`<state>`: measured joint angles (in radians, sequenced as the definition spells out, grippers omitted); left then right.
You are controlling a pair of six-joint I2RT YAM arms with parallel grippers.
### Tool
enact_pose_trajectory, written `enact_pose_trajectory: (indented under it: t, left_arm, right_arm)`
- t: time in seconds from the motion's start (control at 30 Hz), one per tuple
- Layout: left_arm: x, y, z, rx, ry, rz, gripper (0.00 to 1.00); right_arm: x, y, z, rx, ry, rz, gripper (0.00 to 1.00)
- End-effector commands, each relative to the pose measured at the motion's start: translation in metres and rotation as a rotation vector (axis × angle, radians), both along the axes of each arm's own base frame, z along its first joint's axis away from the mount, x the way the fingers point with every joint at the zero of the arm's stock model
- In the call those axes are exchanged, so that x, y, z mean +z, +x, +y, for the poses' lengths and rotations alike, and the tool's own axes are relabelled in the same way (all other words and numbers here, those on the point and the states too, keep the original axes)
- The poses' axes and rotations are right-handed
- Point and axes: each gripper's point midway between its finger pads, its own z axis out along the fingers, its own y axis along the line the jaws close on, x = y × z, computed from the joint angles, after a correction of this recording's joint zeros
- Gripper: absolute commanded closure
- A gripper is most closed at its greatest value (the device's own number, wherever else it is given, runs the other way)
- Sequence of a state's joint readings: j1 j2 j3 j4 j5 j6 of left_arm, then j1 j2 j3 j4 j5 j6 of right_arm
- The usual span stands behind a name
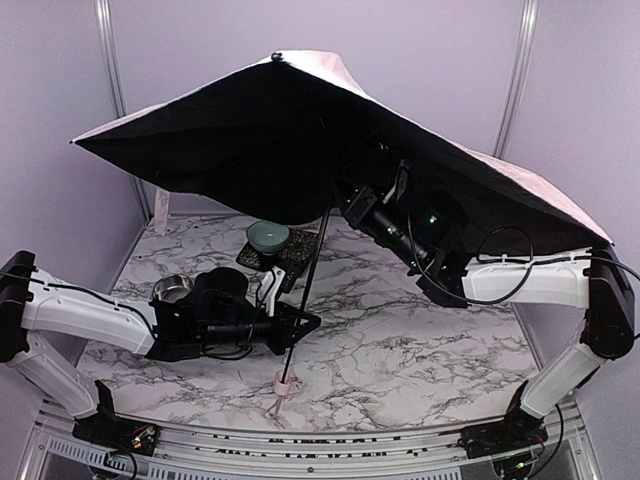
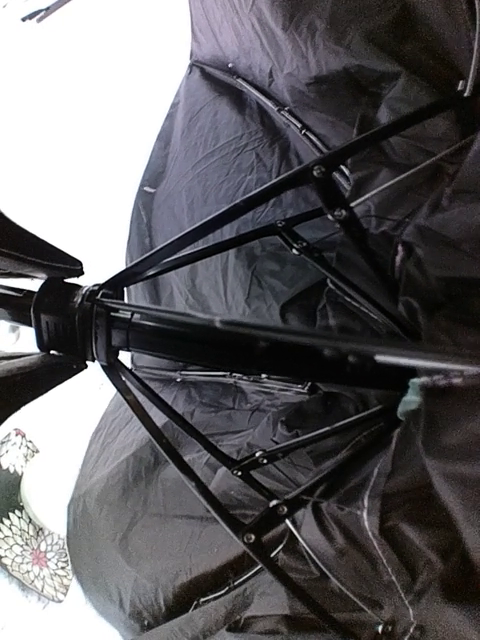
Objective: Put away the umbrella
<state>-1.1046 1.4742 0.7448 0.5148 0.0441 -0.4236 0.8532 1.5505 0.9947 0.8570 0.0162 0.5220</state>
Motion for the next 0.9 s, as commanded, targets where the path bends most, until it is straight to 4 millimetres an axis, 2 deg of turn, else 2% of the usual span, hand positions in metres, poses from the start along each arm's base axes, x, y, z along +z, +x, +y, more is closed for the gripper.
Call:
enact_pose_trajectory:
  t: [0.0,0.13,0.23,0.37,0.5,0.57,0.7,0.87]
  left_arm:
    - [0.199,0.034,0.033,0.165,-0.497,-0.381,1.0]
    - [0.2,0.036,0.037,0.159,-0.51,-0.389,1.0]
    - [0.203,0.04,0.048,0.158,-0.551,-0.384,1.0]
    - [0.198,0.032,0.043,0.102,-0.534,-0.394,1.0]
    - [0.171,0.036,0.044,0.125,-0.49,-0.355,1.0]
    - [0.145,0.043,0.048,0.172,-0.432,-0.324,1.0]
    - [0.111,0.052,0.052,0.238,-0.352,-0.281,1.0]
    - [0.084,0.056,0.049,0.289,-0.276,-0.261,1.0]
  right_arm:
    - [-0.154,-0.052,0.055,0.234,-0.401,0.256,0.77]
    - [-0.157,-0.055,0.057,0.24,-0.393,0.262,0.76]
    - [-0.155,-0.056,0.056,0.242,-0.393,0.255,0.76]
    - [-0.142,-0.054,0.053,0.228,-0.381,0.233,0.75]
    - [-0.108,-0.043,0.04,0.185,-0.319,0.21,0.74]
    - [-0.09,-0.033,0.031,0.131,-0.306,0.211,0.72]
    - [-0.054,-0.01,0.011,-0.016,-0.311,0.176,0.63]
    - [-0.012,0.013,0.002,-0.129,-0.299,0.118,0.54]
